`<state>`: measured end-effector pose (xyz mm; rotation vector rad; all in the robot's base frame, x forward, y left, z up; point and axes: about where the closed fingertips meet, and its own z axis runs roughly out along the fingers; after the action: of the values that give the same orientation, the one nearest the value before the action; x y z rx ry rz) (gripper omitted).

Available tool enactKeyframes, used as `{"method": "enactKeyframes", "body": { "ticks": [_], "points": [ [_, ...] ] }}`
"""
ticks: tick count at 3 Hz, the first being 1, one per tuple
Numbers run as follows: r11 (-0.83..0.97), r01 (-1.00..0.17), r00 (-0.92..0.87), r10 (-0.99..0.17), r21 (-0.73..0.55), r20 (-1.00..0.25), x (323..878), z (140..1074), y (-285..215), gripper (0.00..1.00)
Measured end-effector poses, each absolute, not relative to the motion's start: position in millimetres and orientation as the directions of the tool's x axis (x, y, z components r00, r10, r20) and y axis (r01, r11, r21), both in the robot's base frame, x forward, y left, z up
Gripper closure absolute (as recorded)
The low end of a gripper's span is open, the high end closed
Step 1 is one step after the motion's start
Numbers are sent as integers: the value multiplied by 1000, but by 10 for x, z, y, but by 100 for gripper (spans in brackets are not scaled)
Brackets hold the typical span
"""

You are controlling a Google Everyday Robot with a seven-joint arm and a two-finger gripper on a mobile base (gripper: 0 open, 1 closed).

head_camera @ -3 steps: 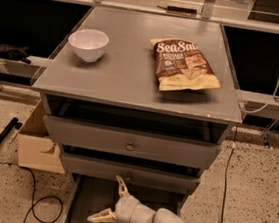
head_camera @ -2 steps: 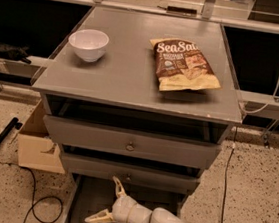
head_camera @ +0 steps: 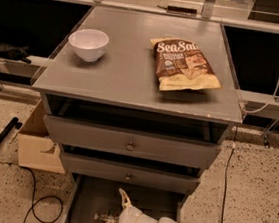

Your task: Pick water bottle from bottom drawer and place on counter

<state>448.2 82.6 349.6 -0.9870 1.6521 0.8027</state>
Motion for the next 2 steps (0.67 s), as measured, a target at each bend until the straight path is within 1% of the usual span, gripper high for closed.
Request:
{"method": "enactKeyframes", "body": {
  "ticks": [1, 2],
  "points": [
    [470, -879, -220, -264, 74, -939, 4584, 3151, 675, 0],
    [457, -885, -248, -299, 90, -922, 4719, 2938, 778, 0]
  ]
}}
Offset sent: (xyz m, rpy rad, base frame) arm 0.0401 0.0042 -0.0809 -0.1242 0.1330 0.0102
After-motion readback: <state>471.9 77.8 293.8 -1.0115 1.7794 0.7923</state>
